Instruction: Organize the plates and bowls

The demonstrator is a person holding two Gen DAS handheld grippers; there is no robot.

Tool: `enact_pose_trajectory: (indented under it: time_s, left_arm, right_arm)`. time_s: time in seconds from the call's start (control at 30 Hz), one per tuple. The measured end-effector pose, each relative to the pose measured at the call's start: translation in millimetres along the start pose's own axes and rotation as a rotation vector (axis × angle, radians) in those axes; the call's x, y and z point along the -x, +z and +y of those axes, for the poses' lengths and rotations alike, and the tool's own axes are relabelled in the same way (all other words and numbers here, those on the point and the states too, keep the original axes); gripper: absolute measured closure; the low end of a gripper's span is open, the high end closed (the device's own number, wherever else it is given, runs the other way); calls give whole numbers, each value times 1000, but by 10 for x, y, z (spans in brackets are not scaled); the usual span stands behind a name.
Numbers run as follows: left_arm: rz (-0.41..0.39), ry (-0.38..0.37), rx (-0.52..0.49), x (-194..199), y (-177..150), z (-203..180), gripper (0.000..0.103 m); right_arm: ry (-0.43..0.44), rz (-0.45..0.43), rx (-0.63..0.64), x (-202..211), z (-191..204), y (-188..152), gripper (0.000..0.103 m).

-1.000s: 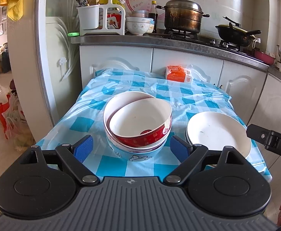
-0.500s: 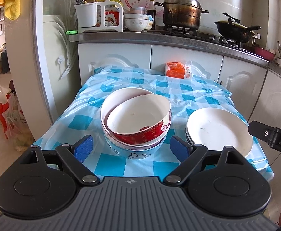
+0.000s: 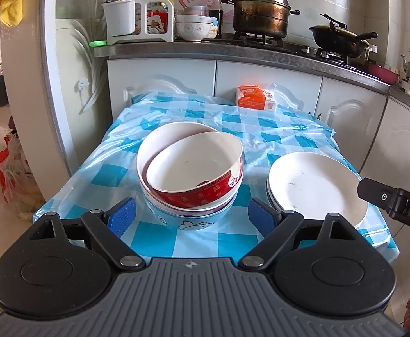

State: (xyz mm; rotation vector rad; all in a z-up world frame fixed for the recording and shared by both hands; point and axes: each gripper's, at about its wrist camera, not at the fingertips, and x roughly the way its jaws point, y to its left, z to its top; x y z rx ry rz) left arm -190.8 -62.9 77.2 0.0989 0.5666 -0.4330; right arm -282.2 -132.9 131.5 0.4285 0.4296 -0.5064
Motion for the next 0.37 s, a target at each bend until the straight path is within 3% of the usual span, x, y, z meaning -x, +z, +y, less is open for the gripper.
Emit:
enact_pose_trajectory:
  time_s: [0.37]
  left_arm:
    - [16, -77, 42, -45, 73, 99, 0]
  right_arm:
    - [-4, 38, -3, -148, -33, -10, 1]
